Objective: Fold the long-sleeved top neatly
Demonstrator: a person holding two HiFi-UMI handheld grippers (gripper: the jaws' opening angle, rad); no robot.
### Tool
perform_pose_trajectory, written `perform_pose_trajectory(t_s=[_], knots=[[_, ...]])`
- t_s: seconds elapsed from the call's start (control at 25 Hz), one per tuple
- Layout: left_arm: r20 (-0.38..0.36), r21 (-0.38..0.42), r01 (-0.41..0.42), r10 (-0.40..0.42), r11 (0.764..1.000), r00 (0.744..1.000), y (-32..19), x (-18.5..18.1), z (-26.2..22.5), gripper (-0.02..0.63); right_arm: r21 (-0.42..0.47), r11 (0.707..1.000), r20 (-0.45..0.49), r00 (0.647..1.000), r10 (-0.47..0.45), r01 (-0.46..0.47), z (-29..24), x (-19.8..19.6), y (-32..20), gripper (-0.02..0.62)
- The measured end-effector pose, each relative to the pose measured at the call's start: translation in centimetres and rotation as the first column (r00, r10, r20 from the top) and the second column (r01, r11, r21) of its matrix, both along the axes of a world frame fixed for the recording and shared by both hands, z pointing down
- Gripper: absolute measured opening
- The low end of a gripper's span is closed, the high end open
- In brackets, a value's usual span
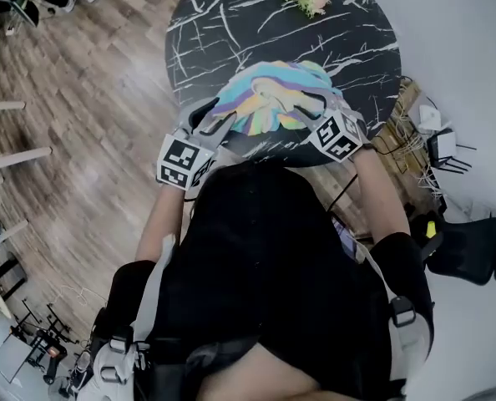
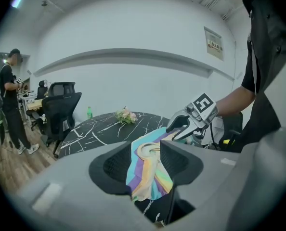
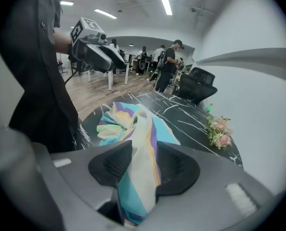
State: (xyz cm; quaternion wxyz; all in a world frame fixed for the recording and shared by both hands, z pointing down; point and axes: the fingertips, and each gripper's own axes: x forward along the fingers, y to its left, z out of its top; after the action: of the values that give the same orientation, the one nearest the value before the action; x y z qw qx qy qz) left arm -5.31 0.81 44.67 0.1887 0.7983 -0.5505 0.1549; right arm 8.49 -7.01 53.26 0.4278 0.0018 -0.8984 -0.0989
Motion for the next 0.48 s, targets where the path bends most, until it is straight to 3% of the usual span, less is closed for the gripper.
perform_pose_trajectory(t_s=[0.32,0.48], knots=[[0.012,-0.079,0.007,-0.006,0.997,1.000,0.9,-0.1,2.8,0.193,-0.050,0.998,-0.123,0.991,-0.050,0.044,3.0,0.5,-0.3,0.153],[0.015,-0.108,-0.027,0.028,0.994,0.999,0.4,0.4,3.9,0.193,-0.041,0.999,-0.078,0.997,-0.010,0.007,2.4,0.4,-0.5,0.063]])
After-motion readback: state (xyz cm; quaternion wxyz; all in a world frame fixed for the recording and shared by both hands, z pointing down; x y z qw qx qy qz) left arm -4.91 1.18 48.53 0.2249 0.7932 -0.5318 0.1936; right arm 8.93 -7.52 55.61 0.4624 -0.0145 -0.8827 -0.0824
